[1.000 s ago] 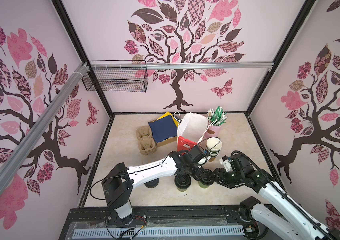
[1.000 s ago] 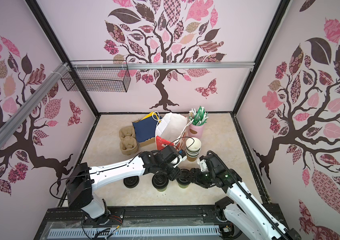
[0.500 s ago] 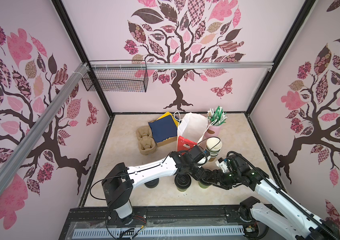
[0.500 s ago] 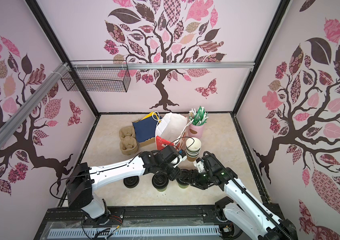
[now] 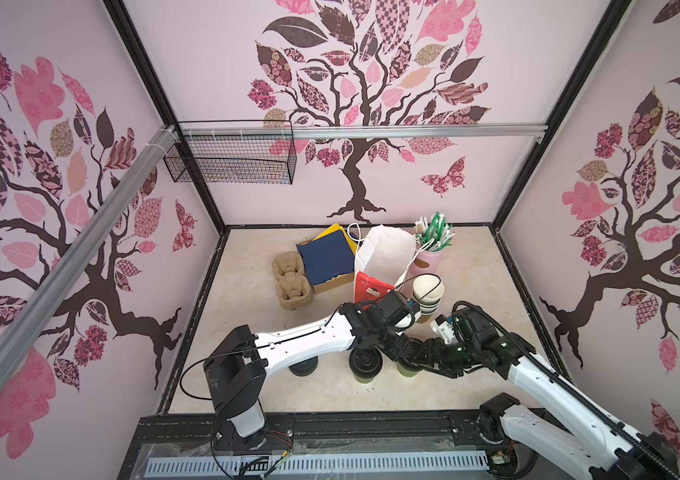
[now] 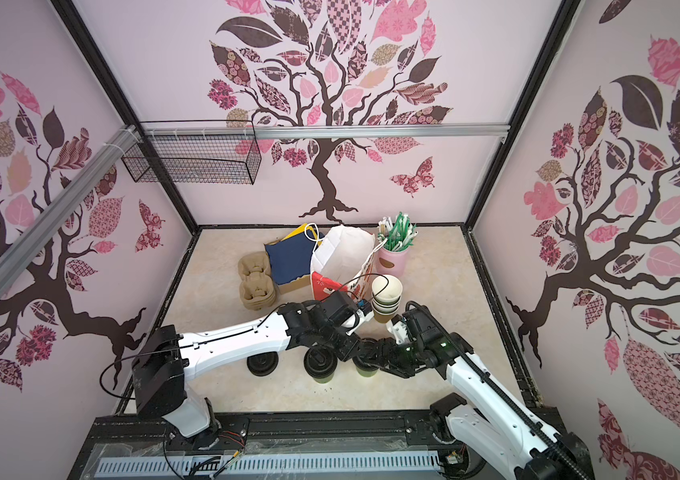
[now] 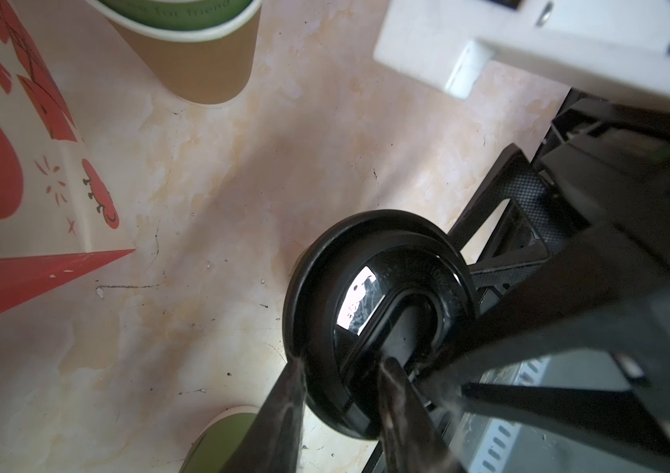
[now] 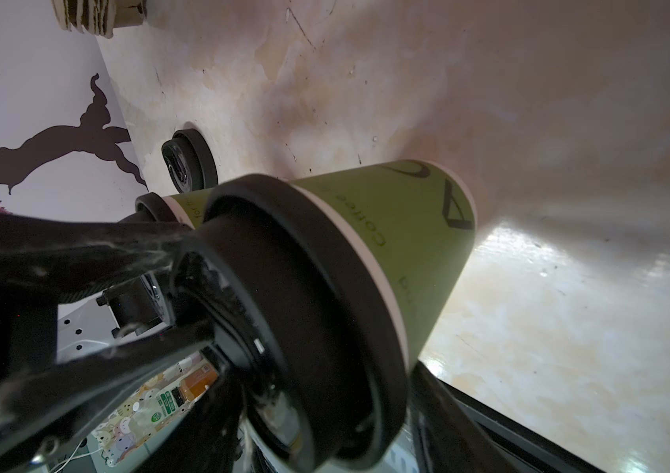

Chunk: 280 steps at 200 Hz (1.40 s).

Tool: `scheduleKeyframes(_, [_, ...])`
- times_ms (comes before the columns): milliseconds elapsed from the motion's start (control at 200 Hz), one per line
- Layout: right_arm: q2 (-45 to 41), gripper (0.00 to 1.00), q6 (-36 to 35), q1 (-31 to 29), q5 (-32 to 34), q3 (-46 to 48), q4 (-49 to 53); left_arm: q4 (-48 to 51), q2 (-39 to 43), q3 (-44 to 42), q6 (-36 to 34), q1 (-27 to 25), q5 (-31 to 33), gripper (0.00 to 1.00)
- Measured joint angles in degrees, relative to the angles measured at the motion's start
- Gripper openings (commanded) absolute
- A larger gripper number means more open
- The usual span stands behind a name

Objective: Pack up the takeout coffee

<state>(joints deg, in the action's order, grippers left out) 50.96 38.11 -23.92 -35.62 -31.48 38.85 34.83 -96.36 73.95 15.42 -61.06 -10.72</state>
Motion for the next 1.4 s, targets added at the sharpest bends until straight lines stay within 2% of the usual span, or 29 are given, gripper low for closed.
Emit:
scheduleKeyframes(130, [-0.79,0.71,0.15,-0.13,2.25,-1.81,2.16,-0.07,0.00,0.00,0.00,0.00,0.02,0.34])
scheduleKeyframes(320, [-8.13,0.68,2.71,0.00,9.11,-5.33,6.45,-0.15,-0.04,0.00,0.00,0.02,0.07,0.34])
scheduleKeyframes(470, [-11.50,0.54,4.35,0.00,12.96,-6.93,8.98,-0.15,-0.07,0.02,-0.02,0.02,0.07,0.34])
scheduleKeyframes(565, [-11.91,0.39,5.40,0.00,14.40,-6.86,10.88,-0.15,-0.07,0.02,-0.09,0.02,0.04,0.34])
scheduleKeyframes(635, [-11.80,0.31,5.77,0.00,14.29,-6.43,11.15,-0.13,-0.07,0.02,-0.22,0.02,0.07,0.33])
scheduleKeyframes(815, [-10.38,0.18,5.64,0.00,11.82,-4.63,10.84,-0.13,-0.07,0.02,-0.24,0.02,0.04,0.33])
scheduleKeyframes(1105, [-8.52,0.16,5.84,0.00,7.37,-2.71,7.89,-0.11,-0.07,0.02,-0.39,0.02,0.07,0.33])
scheduleKeyframes(1400, [-8.35,0.10,5.81,0.04,6.25,-1.86,7.43,-0.09,-0.13,0.04,-0.42,0.02,0.09,0.33])
